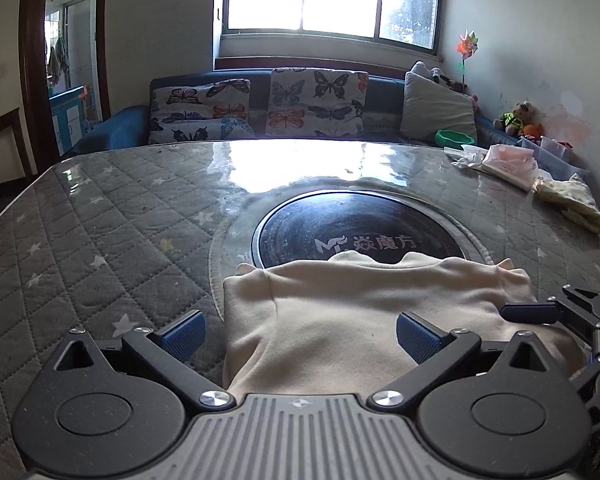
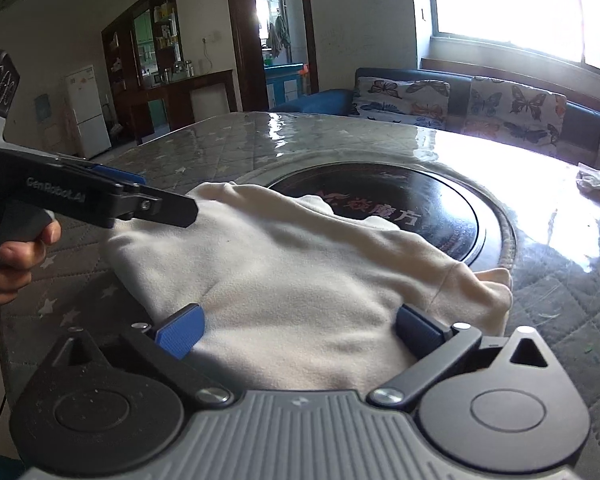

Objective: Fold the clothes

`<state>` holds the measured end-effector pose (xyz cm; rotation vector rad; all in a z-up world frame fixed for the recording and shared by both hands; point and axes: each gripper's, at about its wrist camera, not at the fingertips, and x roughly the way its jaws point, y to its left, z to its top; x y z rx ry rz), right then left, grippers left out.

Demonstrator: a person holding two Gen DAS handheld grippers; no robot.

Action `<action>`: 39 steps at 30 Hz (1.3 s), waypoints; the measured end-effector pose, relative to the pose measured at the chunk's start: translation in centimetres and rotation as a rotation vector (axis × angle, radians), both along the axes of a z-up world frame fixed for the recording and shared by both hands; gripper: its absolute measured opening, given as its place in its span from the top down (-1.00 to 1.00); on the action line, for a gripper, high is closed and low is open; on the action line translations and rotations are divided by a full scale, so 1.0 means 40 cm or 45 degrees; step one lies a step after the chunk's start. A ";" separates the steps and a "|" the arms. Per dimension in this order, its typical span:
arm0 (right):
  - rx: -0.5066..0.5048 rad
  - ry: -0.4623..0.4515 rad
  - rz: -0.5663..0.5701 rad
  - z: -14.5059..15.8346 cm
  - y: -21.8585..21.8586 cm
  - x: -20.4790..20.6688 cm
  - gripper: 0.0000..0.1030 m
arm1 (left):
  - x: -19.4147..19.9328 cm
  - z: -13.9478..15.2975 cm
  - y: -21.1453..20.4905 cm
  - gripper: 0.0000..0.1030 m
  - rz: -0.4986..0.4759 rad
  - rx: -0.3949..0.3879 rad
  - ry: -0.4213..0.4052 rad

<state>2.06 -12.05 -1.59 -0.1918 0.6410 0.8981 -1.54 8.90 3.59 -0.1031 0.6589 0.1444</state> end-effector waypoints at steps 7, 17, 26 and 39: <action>-0.012 -0.065 -0.024 0.030 0.006 -0.004 -1.00 | 0.032 -0.006 0.005 -1.00 0.025 -0.011 0.031; -0.082 0.038 -0.135 0.012 0.000 0.117 -0.93 | 0.043 -0.043 0.008 -1.00 0.033 0.008 0.099; -0.142 -0.071 -0.134 0.077 0.040 0.134 -0.89 | 0.041 -0.065 0.028 -1.00 0.044 -0.028 0.141; -0.346 -0.048 -0.253 0.028 0.120 0.232 -0.86 | 0.021 -0.065 0.041 -1.00 0.042 -0.031 0.156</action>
